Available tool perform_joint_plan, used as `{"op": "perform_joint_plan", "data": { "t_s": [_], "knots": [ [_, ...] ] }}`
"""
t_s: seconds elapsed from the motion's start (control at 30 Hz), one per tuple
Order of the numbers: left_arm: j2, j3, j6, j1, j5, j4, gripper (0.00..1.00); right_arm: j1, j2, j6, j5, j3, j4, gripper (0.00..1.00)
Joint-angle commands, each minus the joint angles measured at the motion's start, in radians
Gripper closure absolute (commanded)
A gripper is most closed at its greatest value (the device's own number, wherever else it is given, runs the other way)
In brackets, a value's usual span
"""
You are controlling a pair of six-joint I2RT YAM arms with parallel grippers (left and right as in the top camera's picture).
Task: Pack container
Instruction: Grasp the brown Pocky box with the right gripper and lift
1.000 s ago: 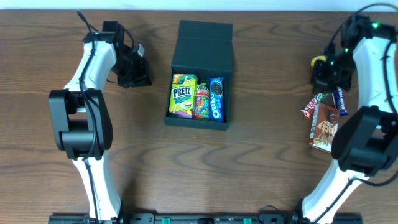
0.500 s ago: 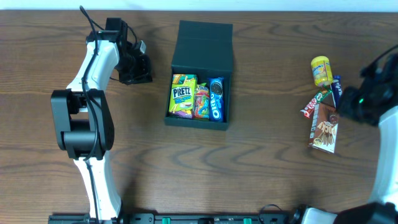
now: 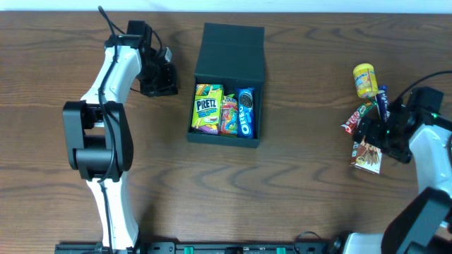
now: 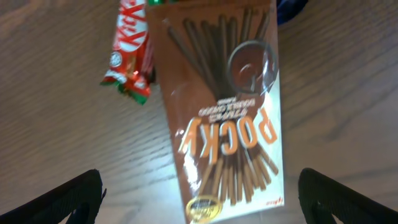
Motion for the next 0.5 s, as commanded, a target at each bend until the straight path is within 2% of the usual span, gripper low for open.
{"op": "perform_joint_plan", "data": {
  "t_s": [0.0,0.47],
  "knots": [
    [-0.014,0.026,-0.010,-0.007,-0.006,-0.009,0.94,-0.016,0.053,-0.023,0.011,-0.009,0.022,0.01],
    [-0.014,0.042,-0.010,-0.007,-0.007,-0.047,0.94,-0.061,0.183,-0.077,0.006,-0.009,0.082,0.01]
  ]
}}
